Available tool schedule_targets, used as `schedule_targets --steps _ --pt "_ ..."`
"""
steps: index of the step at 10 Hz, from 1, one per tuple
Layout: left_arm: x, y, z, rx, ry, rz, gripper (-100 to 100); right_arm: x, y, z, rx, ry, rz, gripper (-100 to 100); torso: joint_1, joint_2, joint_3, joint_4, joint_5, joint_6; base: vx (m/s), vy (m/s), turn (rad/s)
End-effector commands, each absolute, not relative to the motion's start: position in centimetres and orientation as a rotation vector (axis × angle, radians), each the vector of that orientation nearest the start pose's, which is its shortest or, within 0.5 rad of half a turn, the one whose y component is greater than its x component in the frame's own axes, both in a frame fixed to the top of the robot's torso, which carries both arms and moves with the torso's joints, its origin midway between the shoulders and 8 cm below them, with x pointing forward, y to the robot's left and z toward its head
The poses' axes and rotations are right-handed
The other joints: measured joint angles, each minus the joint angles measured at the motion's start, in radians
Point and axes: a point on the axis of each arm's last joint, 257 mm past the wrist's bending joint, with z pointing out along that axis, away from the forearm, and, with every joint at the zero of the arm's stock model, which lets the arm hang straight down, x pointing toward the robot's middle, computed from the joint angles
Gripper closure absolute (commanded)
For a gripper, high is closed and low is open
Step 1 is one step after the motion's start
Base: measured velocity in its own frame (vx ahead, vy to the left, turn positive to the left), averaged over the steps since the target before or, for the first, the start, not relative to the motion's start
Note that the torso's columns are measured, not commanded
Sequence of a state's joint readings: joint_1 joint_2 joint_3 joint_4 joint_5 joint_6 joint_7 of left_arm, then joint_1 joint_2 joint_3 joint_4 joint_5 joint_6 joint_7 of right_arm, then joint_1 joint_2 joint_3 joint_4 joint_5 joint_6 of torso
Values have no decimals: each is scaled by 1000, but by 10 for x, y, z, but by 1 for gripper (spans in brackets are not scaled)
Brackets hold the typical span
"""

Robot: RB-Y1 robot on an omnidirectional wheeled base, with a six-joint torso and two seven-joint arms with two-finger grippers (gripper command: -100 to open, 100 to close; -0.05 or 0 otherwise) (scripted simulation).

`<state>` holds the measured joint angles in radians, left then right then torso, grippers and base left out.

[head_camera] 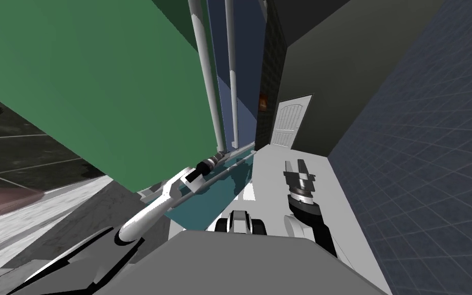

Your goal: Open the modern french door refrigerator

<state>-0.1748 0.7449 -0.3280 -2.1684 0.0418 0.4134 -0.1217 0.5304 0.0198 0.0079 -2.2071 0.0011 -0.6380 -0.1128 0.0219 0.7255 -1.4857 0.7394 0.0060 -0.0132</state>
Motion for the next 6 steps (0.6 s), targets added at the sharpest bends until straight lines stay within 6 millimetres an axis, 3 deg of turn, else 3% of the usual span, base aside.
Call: schedule_targets --steps 1,2,4,5,6 --pt "492 155 -36 -221 1572 -900 100 331 -281 8 681 539 1411 0 -1 2 2 -1 0 2 39 -23 18" --pt "480 156 -25 -191 1560 -915 100 331 -281 8 680 539 1412 0 0 4 3 -3 1 4 70 -46 81" --pt "468 155 -35 -192 1584 -919 100 331 -281 8 681 539 1411 0 -1 7 6 -2 1 2 69 -53 57" --pt "453 153 -25 -154 1578 -934 100 331 -281 8 680 539 1412 0 -2 9 7 -3 1 4 72 -60 111" --pt "444 150 -28 -150 1589 -943 100 331 -281 8 681 539 1411 0 -3 11 8 -1 0 1 91 -72 96"
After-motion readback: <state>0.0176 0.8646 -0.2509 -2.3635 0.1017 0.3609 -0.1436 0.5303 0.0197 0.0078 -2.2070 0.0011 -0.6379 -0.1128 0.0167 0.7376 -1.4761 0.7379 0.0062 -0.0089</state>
